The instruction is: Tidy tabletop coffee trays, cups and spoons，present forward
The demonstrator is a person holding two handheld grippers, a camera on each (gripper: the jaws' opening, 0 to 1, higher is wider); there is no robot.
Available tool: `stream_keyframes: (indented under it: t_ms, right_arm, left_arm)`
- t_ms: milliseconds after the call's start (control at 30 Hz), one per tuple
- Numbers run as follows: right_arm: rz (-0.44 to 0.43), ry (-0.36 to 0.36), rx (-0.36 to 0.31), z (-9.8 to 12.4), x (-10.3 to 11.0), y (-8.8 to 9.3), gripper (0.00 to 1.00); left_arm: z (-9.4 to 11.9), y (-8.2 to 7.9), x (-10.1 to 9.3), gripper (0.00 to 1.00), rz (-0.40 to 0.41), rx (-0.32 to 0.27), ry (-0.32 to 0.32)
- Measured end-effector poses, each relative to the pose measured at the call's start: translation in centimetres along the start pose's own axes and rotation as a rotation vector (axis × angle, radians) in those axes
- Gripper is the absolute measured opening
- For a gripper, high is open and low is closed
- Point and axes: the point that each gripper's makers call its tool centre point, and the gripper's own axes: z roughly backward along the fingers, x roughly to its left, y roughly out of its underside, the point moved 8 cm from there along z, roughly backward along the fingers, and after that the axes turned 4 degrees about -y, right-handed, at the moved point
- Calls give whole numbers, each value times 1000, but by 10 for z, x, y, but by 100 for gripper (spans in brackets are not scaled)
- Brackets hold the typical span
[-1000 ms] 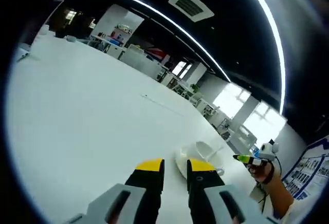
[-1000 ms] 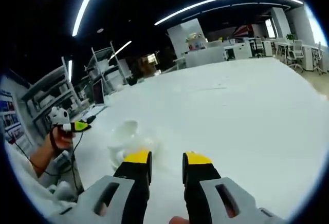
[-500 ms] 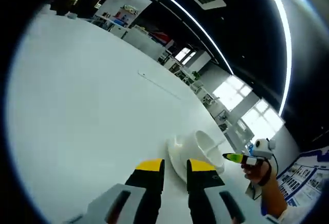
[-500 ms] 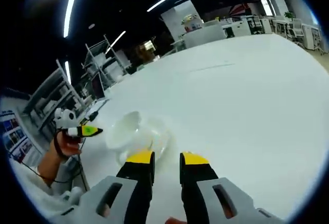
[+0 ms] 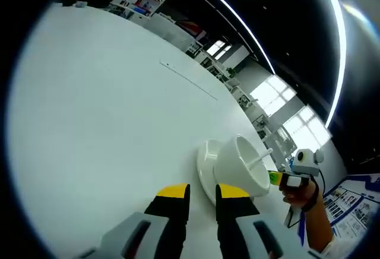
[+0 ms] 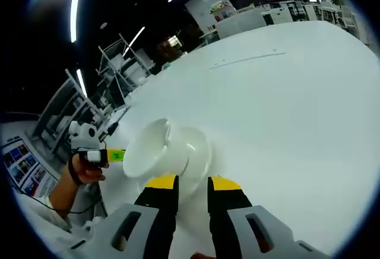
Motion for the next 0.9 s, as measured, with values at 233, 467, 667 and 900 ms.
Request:
stream_keyframes:
  t_ms: [233,467,667,900]
  right_arm:
    - [-16,9,22,-9,1,4,20]
    - [-32,27,33,-13,0,4,19]
    - [-31,46,51,-17,0,5,18]
    - [-49,61,66,-24,-4,7,15]
  left_arm:
    - [-17,3,-7,20,9,33,-1]
    - [-34,6,-15,20,29,62,0]
    - [-41,11,-21,19,38,70,-12]
    - [-45,9,-22,18,60,71,-22]
